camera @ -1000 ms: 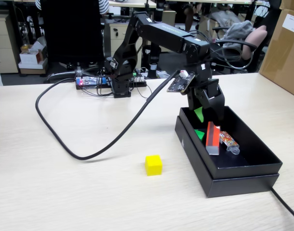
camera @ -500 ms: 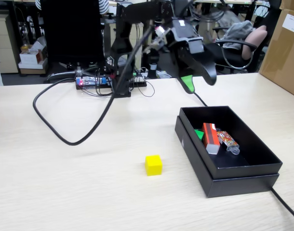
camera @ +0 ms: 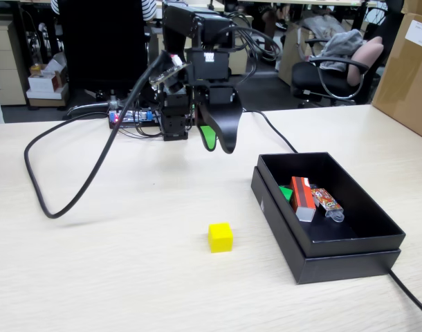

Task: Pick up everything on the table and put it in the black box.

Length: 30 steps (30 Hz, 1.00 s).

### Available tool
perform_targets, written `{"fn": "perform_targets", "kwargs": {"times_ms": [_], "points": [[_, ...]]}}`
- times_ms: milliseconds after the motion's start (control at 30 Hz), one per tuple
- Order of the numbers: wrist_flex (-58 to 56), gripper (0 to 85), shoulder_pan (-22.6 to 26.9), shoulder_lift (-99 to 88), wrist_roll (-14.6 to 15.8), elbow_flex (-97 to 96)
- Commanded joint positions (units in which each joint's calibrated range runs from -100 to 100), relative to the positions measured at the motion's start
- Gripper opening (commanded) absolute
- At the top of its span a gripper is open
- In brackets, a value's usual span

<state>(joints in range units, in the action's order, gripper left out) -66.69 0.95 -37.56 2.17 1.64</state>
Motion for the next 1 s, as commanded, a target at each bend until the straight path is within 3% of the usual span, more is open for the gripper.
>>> {"fn": "perform_targets", "kwargs": {"times_ms": [0, 967], "points": [[0.56, 46.1, -0.54, -0.37, -0.44, 1.89], [7.47, 45.7, -1.42, 43.24, 0.24, 28.27]]}}
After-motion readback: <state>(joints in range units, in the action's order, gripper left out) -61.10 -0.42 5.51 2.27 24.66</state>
